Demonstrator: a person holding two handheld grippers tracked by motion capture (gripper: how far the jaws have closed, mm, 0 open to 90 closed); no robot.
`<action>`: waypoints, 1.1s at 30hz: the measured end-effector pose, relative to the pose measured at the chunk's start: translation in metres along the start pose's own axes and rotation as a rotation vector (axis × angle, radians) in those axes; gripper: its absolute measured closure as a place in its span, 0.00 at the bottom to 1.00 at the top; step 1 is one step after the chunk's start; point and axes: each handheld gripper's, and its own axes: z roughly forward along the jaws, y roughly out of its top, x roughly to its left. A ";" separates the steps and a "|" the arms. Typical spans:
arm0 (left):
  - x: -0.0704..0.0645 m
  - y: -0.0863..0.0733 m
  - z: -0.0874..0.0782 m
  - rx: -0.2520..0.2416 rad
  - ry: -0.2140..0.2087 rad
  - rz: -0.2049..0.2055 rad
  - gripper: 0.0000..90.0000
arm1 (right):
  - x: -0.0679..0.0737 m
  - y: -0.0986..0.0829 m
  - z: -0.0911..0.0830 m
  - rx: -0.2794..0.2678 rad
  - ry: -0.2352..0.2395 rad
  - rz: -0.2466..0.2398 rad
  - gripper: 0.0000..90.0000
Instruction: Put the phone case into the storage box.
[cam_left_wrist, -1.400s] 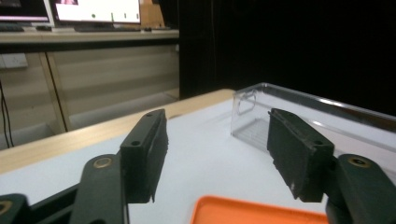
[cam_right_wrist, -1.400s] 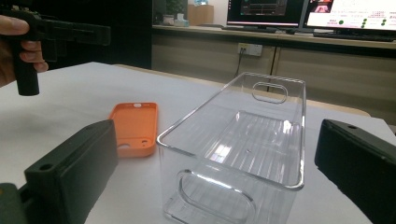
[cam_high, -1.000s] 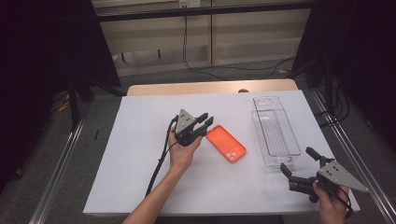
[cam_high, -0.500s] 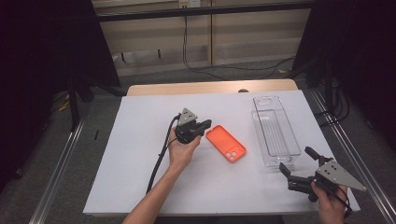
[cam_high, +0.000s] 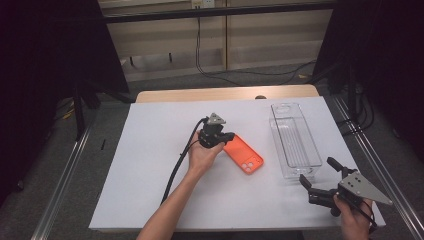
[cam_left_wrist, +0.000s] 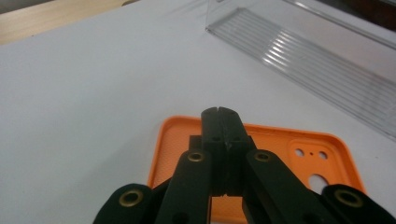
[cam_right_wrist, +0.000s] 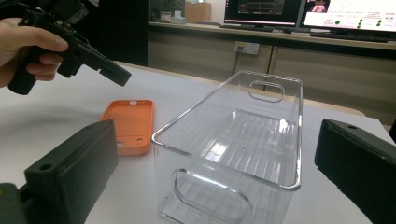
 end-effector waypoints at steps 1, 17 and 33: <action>0.001 0.001 0.003 0.009 -0.011 -0.006 1.00 | 0.000 0.000 0.000 -0.002 -0.002 0.002 0.00; 0.006 0.022 0.040 0.093 -0.014 -0.008 1.00 | 0.000 0.000 -0.001 -0.005 0.004 0.003 0.00; 0.011 0.014 0.058 0.082 0.011 -0.025 1.00 | -0.001 0.000 -0.002 -0.001 0.001 0.006 0.00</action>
